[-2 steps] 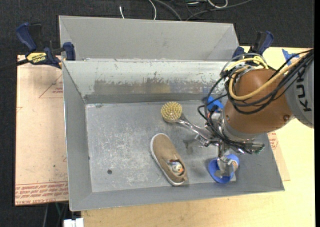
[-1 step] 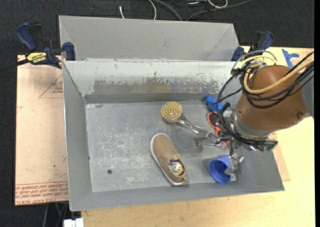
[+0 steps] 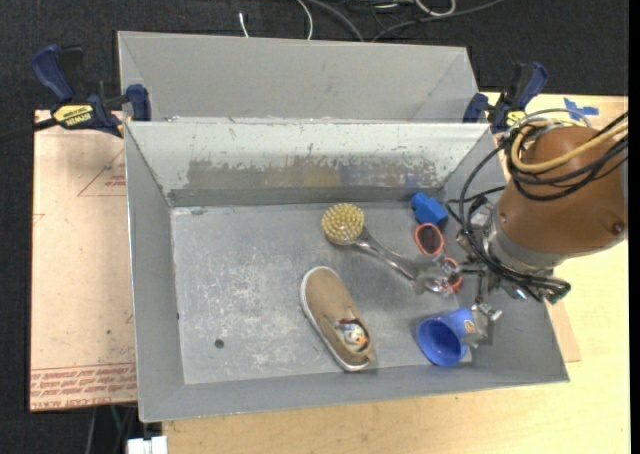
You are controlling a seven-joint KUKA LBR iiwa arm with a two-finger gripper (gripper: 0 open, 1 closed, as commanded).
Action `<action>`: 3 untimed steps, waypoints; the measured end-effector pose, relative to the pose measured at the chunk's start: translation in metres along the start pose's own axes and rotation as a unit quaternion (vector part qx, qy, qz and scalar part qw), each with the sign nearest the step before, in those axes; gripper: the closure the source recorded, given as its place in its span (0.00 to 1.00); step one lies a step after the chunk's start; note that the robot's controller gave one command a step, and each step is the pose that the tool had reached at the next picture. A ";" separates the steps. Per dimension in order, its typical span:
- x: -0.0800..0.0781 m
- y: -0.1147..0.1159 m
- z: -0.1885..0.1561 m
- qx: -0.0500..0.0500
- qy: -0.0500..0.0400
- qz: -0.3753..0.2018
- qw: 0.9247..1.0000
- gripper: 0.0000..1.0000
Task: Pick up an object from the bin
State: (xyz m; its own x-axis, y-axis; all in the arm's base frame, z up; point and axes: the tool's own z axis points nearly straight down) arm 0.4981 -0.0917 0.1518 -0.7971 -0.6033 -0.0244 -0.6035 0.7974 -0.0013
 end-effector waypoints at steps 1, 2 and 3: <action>0.000 -0.011 0.032 0.001 0.000 -0.098 0.995 0.00; -0.026 -0.041 0.075 0.002 -0.002 -0.170 0.985 1.00; -0.026 -0.041 0.075 0.002 -0.002 -0.169 0.986 1.00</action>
Offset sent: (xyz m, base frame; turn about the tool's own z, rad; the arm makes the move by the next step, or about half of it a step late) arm 0.0463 -0.0172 -0.0738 -0.3440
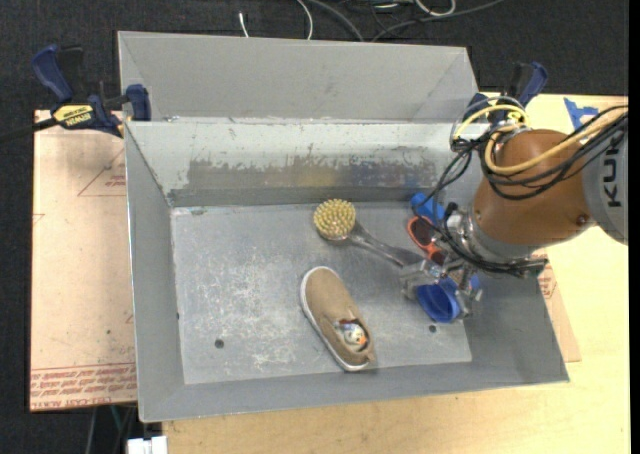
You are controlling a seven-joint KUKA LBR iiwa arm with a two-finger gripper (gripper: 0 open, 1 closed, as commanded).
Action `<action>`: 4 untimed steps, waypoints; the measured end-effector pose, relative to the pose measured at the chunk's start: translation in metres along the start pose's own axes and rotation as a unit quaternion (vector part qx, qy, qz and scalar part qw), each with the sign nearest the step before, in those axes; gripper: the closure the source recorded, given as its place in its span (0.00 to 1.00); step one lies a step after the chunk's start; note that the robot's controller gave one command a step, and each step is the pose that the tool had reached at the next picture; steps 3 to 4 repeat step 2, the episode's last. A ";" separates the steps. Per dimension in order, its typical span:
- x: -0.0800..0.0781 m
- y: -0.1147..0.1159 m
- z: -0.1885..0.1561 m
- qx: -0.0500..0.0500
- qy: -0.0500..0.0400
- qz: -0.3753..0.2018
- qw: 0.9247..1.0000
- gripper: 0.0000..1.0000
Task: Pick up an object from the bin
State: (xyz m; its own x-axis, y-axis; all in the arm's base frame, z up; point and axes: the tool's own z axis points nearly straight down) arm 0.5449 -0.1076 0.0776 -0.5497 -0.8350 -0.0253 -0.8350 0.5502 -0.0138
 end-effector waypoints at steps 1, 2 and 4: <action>-0.001 -0.008 -0.024 -0.005 0.001 -0.014 1.000 1.00; -0.001 -0.019 -0.048 0.002 -0.001 -0.026 1.000 1.00; -0.001 -0.019 -0.048 0.002 -0.001 -0.026 1.000 1.00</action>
Offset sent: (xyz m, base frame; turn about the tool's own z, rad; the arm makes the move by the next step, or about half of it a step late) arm 0.0213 -0.0267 -0.0076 -0.1537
